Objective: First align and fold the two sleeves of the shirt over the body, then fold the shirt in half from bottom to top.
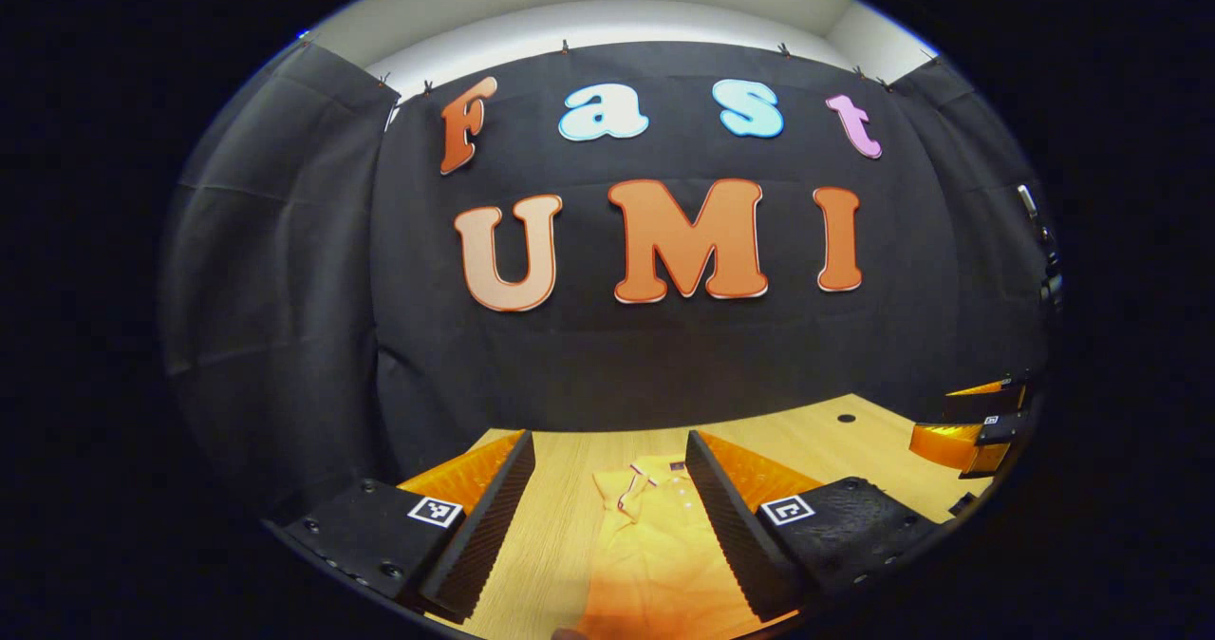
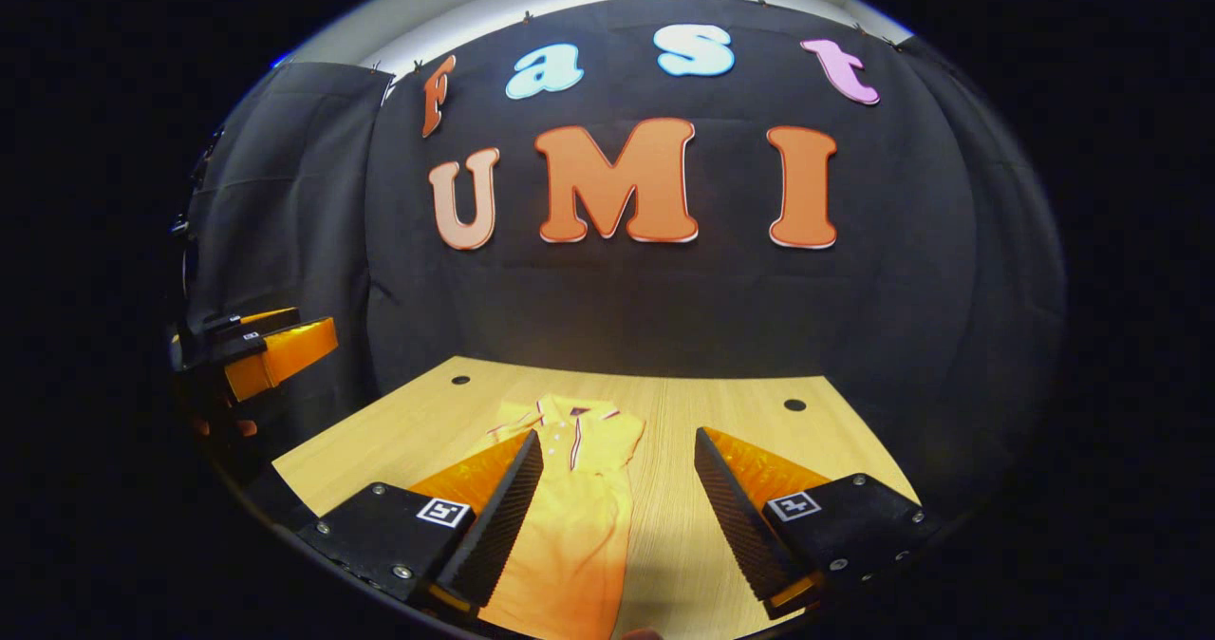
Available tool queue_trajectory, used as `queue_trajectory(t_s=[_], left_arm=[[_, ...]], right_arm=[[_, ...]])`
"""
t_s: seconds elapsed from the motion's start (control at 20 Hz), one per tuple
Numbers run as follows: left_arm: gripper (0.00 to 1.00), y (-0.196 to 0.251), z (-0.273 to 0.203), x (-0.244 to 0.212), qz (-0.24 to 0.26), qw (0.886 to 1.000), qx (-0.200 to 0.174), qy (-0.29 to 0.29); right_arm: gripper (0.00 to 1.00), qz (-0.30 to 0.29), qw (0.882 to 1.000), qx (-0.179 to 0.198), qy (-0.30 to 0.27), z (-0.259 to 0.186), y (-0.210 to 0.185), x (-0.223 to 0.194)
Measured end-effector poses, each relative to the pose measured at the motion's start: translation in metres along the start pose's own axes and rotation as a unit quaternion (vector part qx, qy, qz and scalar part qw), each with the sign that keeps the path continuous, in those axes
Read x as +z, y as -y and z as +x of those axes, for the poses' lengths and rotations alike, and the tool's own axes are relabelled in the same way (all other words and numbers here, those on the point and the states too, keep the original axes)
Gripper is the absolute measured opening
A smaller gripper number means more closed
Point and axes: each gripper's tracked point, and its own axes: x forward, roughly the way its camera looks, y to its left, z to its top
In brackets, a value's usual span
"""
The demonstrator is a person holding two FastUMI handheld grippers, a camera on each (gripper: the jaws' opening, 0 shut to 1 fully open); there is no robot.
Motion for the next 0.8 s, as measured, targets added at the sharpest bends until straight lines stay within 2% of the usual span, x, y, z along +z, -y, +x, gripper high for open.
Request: queue_trajectory(t_s=[0.05, 0.25, 0.4, 0.8], left_arm=[[0.98, 0.003, -0.001, -0.015, -0.005, 1.000, -0.006, -0.024], [0.98, 0.000, -0.006, -0.072, -0.030, 0.993, -0.015, -0.113], [0.99, 0.005, -0.004, -0.114, -0.027, 0.984, -0.026, -0.172], [0.99, 0.005, -0.030, -0.205, -0.026, 0.950, -0.044, -0.308]], right_arm=[[0.98, 0.003, 1.000, 0.006, -0.019, -0.017, -0.007, 0.013], [0.98, 0.007, 0.996, 0.011, -0.088, -0.021, -0.011, -0.033], [0.98, 0.015, 0.990, 0.027, -0.136, -0.020, -0.024, -0.063], [0.99, 0.030, 0.967, 0.026, -0.252, -0.032, -0.026, -0.139]])
